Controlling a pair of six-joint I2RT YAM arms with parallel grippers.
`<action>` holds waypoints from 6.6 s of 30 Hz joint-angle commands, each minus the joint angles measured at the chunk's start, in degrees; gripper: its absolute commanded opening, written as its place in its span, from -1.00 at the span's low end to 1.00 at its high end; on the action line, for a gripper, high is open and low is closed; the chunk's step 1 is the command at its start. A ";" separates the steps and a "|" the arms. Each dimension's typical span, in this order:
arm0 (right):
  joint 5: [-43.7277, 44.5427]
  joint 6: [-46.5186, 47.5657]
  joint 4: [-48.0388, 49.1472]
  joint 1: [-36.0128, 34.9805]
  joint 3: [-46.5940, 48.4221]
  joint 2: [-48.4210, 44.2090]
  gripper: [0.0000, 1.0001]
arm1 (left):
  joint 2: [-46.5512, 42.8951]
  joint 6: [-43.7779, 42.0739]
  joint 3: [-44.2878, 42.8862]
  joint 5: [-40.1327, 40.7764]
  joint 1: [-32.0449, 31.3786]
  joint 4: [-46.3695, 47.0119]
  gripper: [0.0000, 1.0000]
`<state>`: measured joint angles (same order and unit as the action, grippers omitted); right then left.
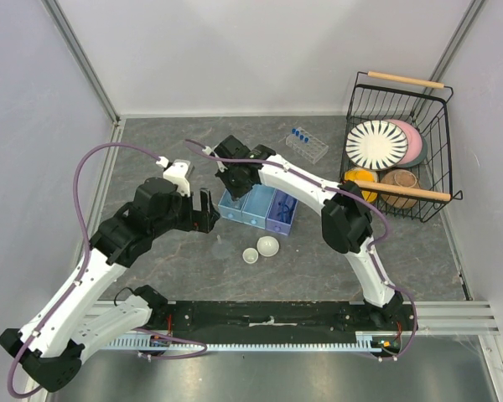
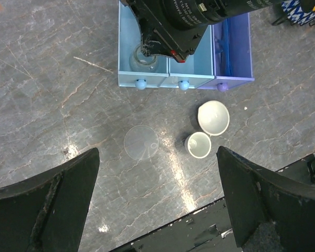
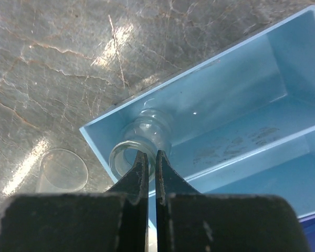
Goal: Organize the chemistry lab equipment
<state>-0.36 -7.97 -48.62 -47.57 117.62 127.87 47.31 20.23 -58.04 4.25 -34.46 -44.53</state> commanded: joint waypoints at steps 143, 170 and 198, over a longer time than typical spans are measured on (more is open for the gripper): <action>17.59 -7.59 19.08 1.43 -29.99 -27.33 -1.00 | -15.84 -1.86 -4.10 -2.14 0.01 1.20 1.00; 13.02 -9.79 23.22 0.03 -38.78 -29.26 -1.00 | -16.55 -1.42 -2.34 -1.97 0.01 1.90 1.00; 21.98 -11.63 17.42 -10.26 -41.06 -42.00 -0.04 | -16.64 -1.07 -1.46 -2.84 0.01 2.70 1.00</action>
<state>19.62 -18.15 -28.49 -55.90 75.13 92.60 30.55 20.08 -59.61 2.42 -34.48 -44.82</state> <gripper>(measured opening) 0.473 0.995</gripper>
